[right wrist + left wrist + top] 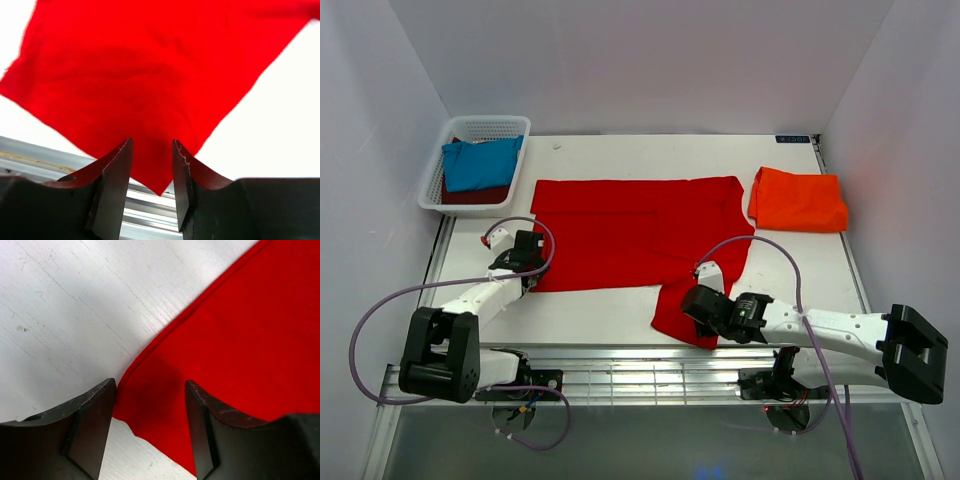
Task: Fold and stack the t-shirts
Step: Fold the tshirt
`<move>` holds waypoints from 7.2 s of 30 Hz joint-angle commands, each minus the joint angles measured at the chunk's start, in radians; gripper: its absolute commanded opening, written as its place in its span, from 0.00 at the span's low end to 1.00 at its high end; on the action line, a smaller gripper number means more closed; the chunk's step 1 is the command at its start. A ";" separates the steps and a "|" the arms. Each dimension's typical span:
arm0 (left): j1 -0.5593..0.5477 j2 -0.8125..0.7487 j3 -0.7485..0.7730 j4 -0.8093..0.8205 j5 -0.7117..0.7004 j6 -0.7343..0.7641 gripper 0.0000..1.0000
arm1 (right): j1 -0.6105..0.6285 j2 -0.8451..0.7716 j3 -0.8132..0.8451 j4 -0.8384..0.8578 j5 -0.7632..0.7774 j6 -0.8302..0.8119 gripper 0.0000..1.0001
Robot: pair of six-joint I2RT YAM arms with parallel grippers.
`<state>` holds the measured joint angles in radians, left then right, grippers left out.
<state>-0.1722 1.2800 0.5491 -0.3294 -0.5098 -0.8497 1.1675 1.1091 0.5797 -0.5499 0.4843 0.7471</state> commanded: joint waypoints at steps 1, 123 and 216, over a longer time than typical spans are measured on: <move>0.002 -0.070 -0.011 -0.030 0.030 -0.020 0.68 | 0.009 0.035 0.028 -0.070 0.056 0.083 0.43; 0.088 0.335 0.607 -0.123 0.272 0.092 0.00 | -0.578 0.606 0.824 0.215 0.117 -0.603 0.08; 0.114 0.413 0.505 0.078 0.136 0.017 0.00 | -0.750 0.865 0.996 0.228 0.129 -0.643 0.08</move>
<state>-0.0658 1.6939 1.0023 -0.2398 -0.3321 -0.8314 0.4252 1.9640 1.5105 -0.3550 0.5800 0.1181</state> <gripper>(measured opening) 0.008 0.078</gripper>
